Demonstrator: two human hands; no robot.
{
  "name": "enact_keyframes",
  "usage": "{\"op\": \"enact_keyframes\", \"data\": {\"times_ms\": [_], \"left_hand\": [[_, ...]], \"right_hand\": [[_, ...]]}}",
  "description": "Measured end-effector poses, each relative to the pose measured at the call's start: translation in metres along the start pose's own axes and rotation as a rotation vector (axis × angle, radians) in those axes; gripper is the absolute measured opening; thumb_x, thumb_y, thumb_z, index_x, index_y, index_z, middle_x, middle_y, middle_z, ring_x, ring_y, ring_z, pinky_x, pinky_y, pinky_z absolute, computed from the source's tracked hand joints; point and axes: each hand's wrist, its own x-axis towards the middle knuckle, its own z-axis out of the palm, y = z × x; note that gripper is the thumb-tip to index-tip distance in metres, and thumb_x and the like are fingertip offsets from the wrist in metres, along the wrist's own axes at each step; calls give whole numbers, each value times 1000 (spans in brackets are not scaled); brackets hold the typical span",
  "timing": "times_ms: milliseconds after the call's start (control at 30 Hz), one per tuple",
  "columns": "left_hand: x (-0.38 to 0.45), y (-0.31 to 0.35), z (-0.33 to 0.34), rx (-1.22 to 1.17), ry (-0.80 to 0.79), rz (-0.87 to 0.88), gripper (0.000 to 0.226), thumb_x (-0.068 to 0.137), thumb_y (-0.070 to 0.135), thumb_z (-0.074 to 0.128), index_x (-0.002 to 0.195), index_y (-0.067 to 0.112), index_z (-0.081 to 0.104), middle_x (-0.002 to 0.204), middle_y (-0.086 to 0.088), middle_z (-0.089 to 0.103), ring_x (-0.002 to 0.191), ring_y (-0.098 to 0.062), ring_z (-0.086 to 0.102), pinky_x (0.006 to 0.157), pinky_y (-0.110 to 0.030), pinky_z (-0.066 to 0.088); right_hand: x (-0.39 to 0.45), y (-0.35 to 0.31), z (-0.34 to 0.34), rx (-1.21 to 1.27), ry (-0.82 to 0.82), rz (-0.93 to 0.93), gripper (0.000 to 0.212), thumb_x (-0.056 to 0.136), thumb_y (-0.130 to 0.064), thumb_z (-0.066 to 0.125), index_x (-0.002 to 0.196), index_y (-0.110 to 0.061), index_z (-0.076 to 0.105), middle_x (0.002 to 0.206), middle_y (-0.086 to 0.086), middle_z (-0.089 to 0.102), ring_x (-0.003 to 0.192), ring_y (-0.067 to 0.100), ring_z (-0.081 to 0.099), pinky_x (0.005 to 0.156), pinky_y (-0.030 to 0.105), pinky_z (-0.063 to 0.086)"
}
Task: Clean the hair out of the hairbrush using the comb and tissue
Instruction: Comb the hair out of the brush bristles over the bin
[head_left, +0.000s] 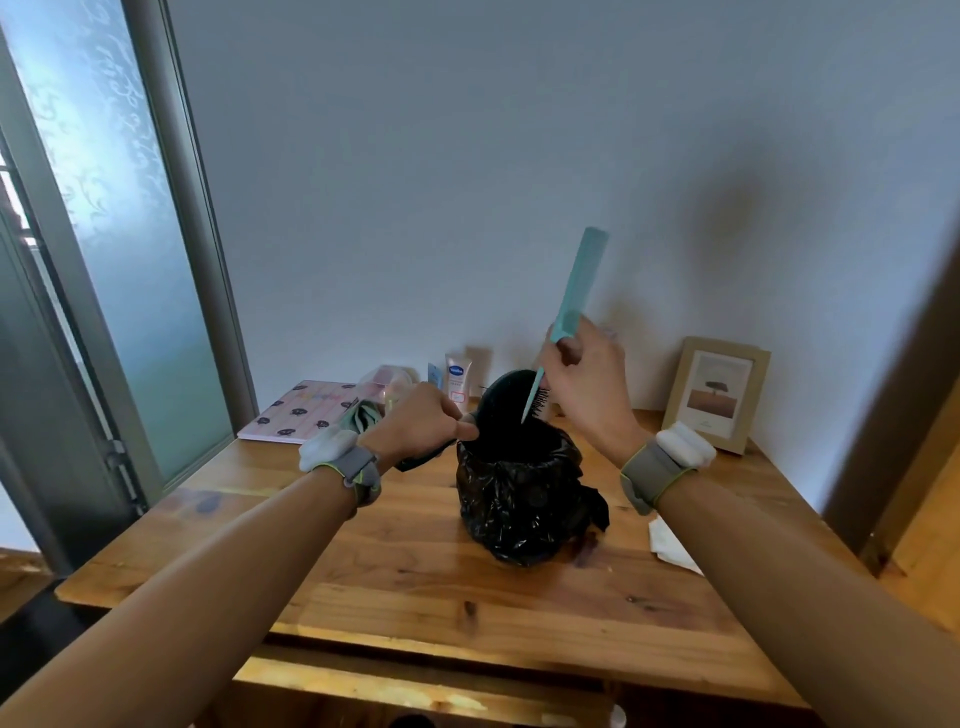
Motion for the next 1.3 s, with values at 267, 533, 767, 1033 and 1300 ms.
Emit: {"op": "enact_keyframes", "data": {"times_ms": [267, 533, 767, 1033, 1300], "left_hand": [[2, -4, 5, -7, 4, 2, 31, 78, 20, 77, 69, -9, 69, 56, -10, 54, 54, -19, 48, 59, -29, 41], [4, -5, 2, -48, 12, 9, 35, 79, 21, 76, 71, -12, 67, 56, -12, 52, 53, -19, 45, 57, -29, 40], [7, -4, -1, -44, 6, 0, 34, 79, 22, 75, 59, -3, 64, 56, -10, 48, 53, -18, 43, 58, -30, 37], [8, -4, -3, -63, 5, -12, 40, 79, 17, 76, 42, 20, 62, 53, -5, 47, 54, -18, 44, 60, -30, 36], [7, 2, -1, -47, -20, -1, 31, 77, 10, 74, 48, 13, 64, 57, -7, 44, 56, -18, 42, 61, -29, 35]], "right_hand": [[22, -16, 22, 41, 36, 21, 4, 93, -12, 52, 96, -11, 55, 77, 4, 69, 64, 20, 71, 68, 48, 60], [14, 2, 35, -90, -153, 41, 4, 92, -16, 54, 94, -13, 56, 83, 9, 70, 66, 23, 72, 69, 47, 60], [-5, 18, 27, -217, -356, 7, 3, 90, -19, 54, 90, -19, 56, 84, 5, 71, 74, 22, 70, 76, 46, 58], [-5, 20, 8, -102, -153, 49, 11, 88, -23, 53, 90, -14, 59, 74, 11, 67, 70, 31, 68, 70, 52, 57], [3, -5, 20, 64, -62, -20, 9, 92, -21, 57, 93, -29, 58, 85, 5, 70, 74, 22, 71, 71, 48, 60]]}}
